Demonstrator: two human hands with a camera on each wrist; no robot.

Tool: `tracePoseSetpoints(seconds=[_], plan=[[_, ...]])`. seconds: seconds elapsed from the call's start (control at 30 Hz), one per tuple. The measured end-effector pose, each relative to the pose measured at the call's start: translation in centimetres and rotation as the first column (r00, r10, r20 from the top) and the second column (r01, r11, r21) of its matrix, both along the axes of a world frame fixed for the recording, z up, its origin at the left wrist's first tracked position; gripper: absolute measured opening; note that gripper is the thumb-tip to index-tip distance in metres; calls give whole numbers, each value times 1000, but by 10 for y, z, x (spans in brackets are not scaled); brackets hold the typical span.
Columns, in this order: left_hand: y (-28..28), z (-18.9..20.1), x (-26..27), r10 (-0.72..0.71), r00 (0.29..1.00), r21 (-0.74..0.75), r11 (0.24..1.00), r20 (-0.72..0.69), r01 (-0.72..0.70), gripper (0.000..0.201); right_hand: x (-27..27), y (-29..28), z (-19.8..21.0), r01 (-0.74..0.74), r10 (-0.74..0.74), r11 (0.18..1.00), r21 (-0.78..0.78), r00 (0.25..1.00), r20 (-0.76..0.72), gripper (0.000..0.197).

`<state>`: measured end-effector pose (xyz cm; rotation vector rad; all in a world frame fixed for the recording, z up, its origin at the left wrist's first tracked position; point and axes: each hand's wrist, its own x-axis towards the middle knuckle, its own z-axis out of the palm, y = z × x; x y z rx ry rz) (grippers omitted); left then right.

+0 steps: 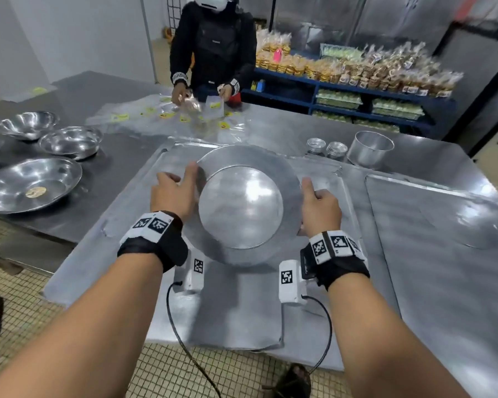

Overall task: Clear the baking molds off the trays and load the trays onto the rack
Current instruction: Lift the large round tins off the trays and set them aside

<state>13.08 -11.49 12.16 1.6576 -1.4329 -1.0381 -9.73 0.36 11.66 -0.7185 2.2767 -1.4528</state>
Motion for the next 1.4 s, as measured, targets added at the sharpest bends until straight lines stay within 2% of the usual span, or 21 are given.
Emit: tracePoseSetpoints(seconds=[0.13, 0.17, 0.2, 0.3, 0.33, 0.43, 0.5, 0.57, 0.63, 0.67, 0.73, 0.8, 0.83, 0.9, 0.97, 1.03, 1.13, 1.2, 1.3, 1.4], plan=[[-3, -12, -23, -18, 977, 180, 982, -214, 57, 105, -32, 27, -7, 107, -96, 988, -108, 990, 101, 71], [-2, -14, -29, -41, 968, 210, 973, -248, 95, 102, -41, 34, -10, 114, -98, 988, -107, 985, 143, 71], [3, -12, -35, -67, 955, 234, 962, -289, 138, 90, -47, 41, -10, 108, -86, 989, -105, 977, 195, 67], [22, -11, -56, -133, 886, 270, 923, -443, 274, 34, -63, 62, -10, 95, -29, 981, -168, 935, 354, 55], [27, -12, -62, -169, 858, 261, 908, -486, 327, 23, -69, 68, -11, 90, -5, 976, -200, 920, 393, 52], [41, -14, -70, -278, 764, 196, 864, -582, 464, 25, -79, 87, -14, 81, 75, 952, -296, 874, 480, 20], [44, -16, -74, -321, 701, 152, 839, -637, 522, 27, -87, 97, -19, 116, 87, 932, -343, 847, 524, 8], [48, -17, -77, -348, 653, 124, 817, -673, 563, 25, -95, 105, -25, 119, 92, 925, -361, 852, 516, 13], [51, -18, -81, -341, 622, 125, 803, -705, 582, 36, -98, 112, -27, 132, 84, 917, -377, 859, 505, 27], [52, -19, -84, -336, 617, 126, 803, -711, 582, 36, -98, 114, -26, 159, 81, 905, -395, 846, 527, 31], [55, -20, -90, -317, 636, 138, 817, -704, 560, 34, -95, 119, -23, 219, 65, 878, -426, 826, 560, 22], [60, -21, -96, -330, 642, 144, 808, -692, 572, 50, -91, 124, -24, 231, 38, 874, -426, 844, 535, 14], [62, -23, -100, -344, 648, 145, 803, -680, 578, 51, -90, 126, -26, 204, 39, 887, -415, 862, 505, 19], [66, -30, -105, -375, 660, 124, 805, -650, 580, 38, -90, 129, -34, 170, 19, 909, -380, 895, 447, 32], [70, -39, -108, -397, 680, 104, 815, -616, 570, 29, -91, 132, -41, 157, -12, 930, -333, 917, 399, 26], [73, -48, -106, -415, 710, 95, 825, -569, 557, 35, -93, 134, -49, 112, -2, 949, -294, 937, 350, 22], [74, -64, -105, -431, 735, 101, 825, -523, 556, 46, -94, 140, -60, 101, -15, 969, -226, 935, 355, 42], [75, -73, -104, -448, 743, 107, 818, -498, 565, 50, -93, 144, -65, 116, -44, 976, -182, 933, 357, 47], [75, -85, -103, -458, 753, 122, 812, -472, 570, 56, -90, 146, -70, 142, -86, 980, -141, 934, 348, 35], [76, -94, -105, -465, 754, 131, 806, -464, 577, 59, -89, 147, -75, 175, -136, 980, -96, 937, 321, 38]])
